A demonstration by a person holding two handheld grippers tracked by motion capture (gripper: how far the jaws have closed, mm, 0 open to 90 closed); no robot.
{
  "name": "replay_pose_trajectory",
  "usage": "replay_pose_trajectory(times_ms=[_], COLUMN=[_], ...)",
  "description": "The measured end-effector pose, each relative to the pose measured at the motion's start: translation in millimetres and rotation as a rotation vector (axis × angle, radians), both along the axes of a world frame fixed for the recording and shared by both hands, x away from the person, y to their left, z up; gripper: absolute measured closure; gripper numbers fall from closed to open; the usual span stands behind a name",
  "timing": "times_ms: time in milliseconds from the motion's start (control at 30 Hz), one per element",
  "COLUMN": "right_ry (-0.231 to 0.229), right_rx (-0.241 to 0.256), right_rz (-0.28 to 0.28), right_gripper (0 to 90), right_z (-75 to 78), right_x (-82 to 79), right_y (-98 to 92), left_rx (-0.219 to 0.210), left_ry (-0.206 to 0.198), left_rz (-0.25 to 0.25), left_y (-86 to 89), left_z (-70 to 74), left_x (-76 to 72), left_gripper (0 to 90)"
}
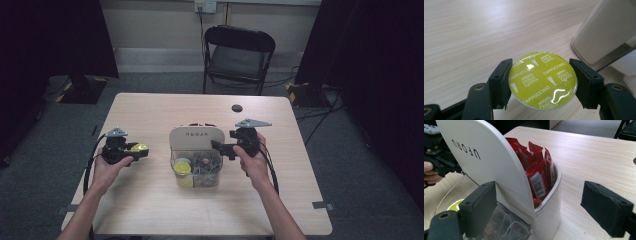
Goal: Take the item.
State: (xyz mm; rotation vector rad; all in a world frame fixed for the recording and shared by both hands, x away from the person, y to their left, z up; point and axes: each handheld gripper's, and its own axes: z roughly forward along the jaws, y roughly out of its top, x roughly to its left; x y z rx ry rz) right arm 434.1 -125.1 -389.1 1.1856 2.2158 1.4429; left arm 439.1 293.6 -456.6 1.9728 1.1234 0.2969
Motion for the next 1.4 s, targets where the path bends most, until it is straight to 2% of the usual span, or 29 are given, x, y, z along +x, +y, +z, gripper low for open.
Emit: replay_pose_trajectory(times_ms=[167, 367, 467, 533, 600, 767, 900, 967, 1133, 1233, 1267, 1367, 1400], right_ry=[-0.001, 0.003, 0.000, -0.001, 0.002, 0.001, 0.001, 0.000, 0.001, 0.001, 0.000, 0.000, 0.001], right_rx=[-0.002, 0.003, -0.001, -0.004, 0.000, 0.000, 0.000, -0.001, 0.000, 0.001, -0.001, -0.001, 0.000], right_rz=[-0.002, 0.001, -0.002, -0.002, -0.001, -0.001, -0.002, -0.003, -0.002, -0.003, -0.003, -0.003, -0.005], right_gripper=[12.7, 12.5, 12.8, 12.9, 12.7, 12.8, 12.7, 12.8, 12.7, 12.7, 12.9, 13.0, 12.8], right_z=[0.2, -0.3, -0.3, -0.1, -0.3, -0.4, -0.4, -0.3, -0.4, -0.4, -0.2, 0.0, 0.1], right_x=[-0.4, 0.3, -0.3, -0.5, -0.2, -0.3, -0.3, -0.4, -0.3, -0.4, -0.6, -1.0, -0.9], right_y=[0.0, -0.1, 0.5, 0.1, -0.6, -0.7, -0.6, -0.5, -0.6, -0.5, -0.5, -0.7, -1.1], left_rx=[0.006, 0.017, 0.031, 0.060, 0.060, 0.052, 0.028, 0.015, 0.028, 0.027, 0.018, 0.014, -0.001], left_ry=[0.028, 0.038, 0.055, 0.064, 0.061, 0.062, 0.067, 0.066, 0.050, 0.054, 0.073, 0.061, 0.057], left_rz=[0.021, 0.018, 0.018, 0.003, 0.002, 0.000, -0.005, -0.005, 0.003, 0.005, 0.005, 0.008, 0.019], left_y=[3.2, 2.3, 0.7, -2.3, -4.6, -4.9, -4.8, -4.7, -6.6, -5.2, -3.6, -1.7, 2.2], left_z=[-13.6, -18.8, -25.2, -26.1, -26.2, -27.1, -27.3, -26.6, -23.5, -23.1, -22.0, -19.8, -17.5], left_x=[3.7, 6.9, 10.1, 10.1, 9.7, 10.5, 10.2, 10.3, 8.3, 8.1, 6.9, 3.1, -0.3], left_gripper=[37.9, 37.9, 37.9, 37.9, 37.8, 37.7, 36.8, 31.3, 22.6, 22.2, 22.1, 22.2, 22.0])
